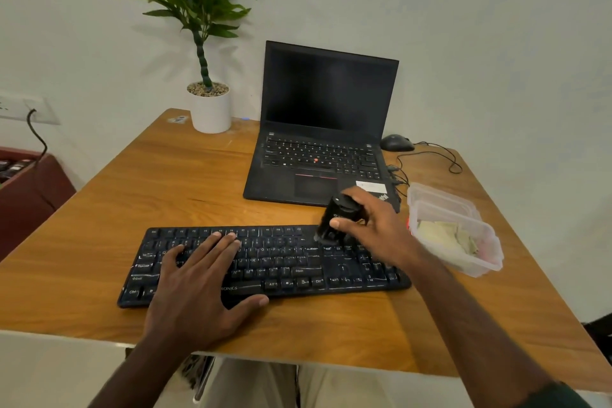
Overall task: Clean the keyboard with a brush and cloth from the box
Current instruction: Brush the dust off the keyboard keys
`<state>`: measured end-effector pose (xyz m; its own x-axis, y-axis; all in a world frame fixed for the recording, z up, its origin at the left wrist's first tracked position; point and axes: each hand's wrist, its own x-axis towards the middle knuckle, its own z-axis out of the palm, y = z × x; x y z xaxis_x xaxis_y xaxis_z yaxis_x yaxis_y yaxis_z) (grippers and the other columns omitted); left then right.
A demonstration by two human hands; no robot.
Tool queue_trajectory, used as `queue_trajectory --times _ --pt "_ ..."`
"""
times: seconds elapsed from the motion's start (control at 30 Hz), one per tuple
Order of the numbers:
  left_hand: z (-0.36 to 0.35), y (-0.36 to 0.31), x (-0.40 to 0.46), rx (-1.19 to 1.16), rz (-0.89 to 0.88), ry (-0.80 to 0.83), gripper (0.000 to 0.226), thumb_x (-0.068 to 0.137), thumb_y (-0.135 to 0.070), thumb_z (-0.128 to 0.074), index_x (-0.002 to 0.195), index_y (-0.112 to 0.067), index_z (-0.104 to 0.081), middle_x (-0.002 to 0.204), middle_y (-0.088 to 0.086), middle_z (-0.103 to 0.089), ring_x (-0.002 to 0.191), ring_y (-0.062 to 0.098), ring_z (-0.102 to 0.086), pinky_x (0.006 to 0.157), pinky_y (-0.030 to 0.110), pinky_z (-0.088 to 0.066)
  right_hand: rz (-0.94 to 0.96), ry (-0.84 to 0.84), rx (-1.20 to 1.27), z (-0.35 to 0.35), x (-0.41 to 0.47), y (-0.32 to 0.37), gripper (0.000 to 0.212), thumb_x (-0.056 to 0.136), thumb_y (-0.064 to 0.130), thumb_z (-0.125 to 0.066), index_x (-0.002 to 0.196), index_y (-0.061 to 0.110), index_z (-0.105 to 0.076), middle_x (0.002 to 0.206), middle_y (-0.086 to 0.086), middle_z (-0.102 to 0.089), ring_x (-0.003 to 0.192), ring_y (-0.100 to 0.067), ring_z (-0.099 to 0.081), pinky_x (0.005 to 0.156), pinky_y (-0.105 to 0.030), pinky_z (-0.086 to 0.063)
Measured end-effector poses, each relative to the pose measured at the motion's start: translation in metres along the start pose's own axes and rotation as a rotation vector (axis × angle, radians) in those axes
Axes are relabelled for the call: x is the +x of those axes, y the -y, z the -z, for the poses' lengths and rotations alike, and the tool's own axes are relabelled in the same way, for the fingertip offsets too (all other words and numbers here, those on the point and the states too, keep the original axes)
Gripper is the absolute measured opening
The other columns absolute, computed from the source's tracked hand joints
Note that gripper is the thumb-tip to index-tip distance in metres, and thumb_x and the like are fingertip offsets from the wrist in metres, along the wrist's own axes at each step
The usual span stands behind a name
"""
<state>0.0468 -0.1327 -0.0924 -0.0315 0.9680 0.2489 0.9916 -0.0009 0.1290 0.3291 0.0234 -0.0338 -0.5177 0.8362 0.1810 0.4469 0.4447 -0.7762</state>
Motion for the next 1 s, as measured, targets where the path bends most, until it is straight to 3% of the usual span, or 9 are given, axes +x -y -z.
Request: queue_trajectory --times 0.17,0.27,0.57,0.67,0.83,1.0 --pt "-0.001 0.001 0.000 -0.008 0.000 0.006 0.102 0.077 -0.093 -0.033 0.140 -0.016 -0.055 0.148 0.001 -0.052 0.138 0.019 -0.045 0.109 0.059 -0.032 -0.031 -0.091 -0.089 0.047 -0.012 -0.013 0.029 0.091 0.026 -0.072 0.117 0.029 -0.059 0.107 0.007 -0.067 0.095 0.002 -0.063 0.074 -0.017 -0.054" --pt "-0.001 0.001 0.000 -0.010 -0.004 0.008 0.102 0.077 -0.093 -0.033 0.140 -0.015 -0.055 0.148 0.001 -0.051 0.139 0.018 -0.044 0.109 0.058 -0.030 -0.013 -0.176 -0.067 0.065 -0.019 -0.014 0.026 0.091 0.022 -0.073 0.113 0.027 -0.061 0.102 0.010 -0.068 0.093 -0.003 -0.064 0.071 -0.018 -0.051" --pt "-0.002 0.001 0.000 -0.015 -0.012 -0.008 0.101 0.077 -0.092 -0.035 0.140 -0.015 -0.054 0.148 0.000 -0.051 0.139 0.018 -0.043 0.108 0.058 -0.032 -0.058 -0.177 -0.094 0.079 -0.032 -0.027 0.026 0.090 0.022 -0.073 0.110 0.033 -0.060 0.101 0.021 -0.067 0.100 -0.001 -0.062 0.077 -0.017 -0.048" --pt "-0.002 0.001 0.000 -0.009 -0.010 -0.004 0.102 0.077 -0.092 -0.035 0.140 -0.015 -0.055 0.148 0.001 -0.051 0.139 0.019 -0.044 0.109 0.059 -0.031 -0.071 -0.121 -0.059 0.067 -0.029 -0.028 0.027 0.090 0.021 -0.073 0.114 0.027 -0.062 0.105 0.010 -0.067 0.098 -0.003 -0.063 0.081 -0.025 -0.052" --pt "-0.001 0.000 0.000 -0.001 -0.007 0.001 0.101 0.077 -0.092 -0.034 0.140 -0.014 -0.055 0.147 0.002 -0.052 0.138 0.020 -0.046 0.107 0.060 -0.033 -0.071 -0.102 0.036 0.039 -0.014 -0.017 0.025 0.091 0.017 -0.072 0.114 0.016 -0.062 0.105 -0.001 -0.065 0.090 0.000 -0.063 0.070 -0.016 -0.054" --pt "0.000 0.000 0.000 0.007 -0.006 0.009 0.101 0.078 -0.091 -0.034 0.139 -0.014 -0.055 0.147 0.002 -0.052 0.138 0.020 -0.046 0.107 0.060 -0.035 -0.095 -0.136 -0.012 0.068 -0.018 -0.016 0.028 0.091 0.020 -0.073 0.116 0.027 -0.061 0.110 0.009 -0.067 0.100 0.003 -0.062 0.078 -0.016 -0.049"
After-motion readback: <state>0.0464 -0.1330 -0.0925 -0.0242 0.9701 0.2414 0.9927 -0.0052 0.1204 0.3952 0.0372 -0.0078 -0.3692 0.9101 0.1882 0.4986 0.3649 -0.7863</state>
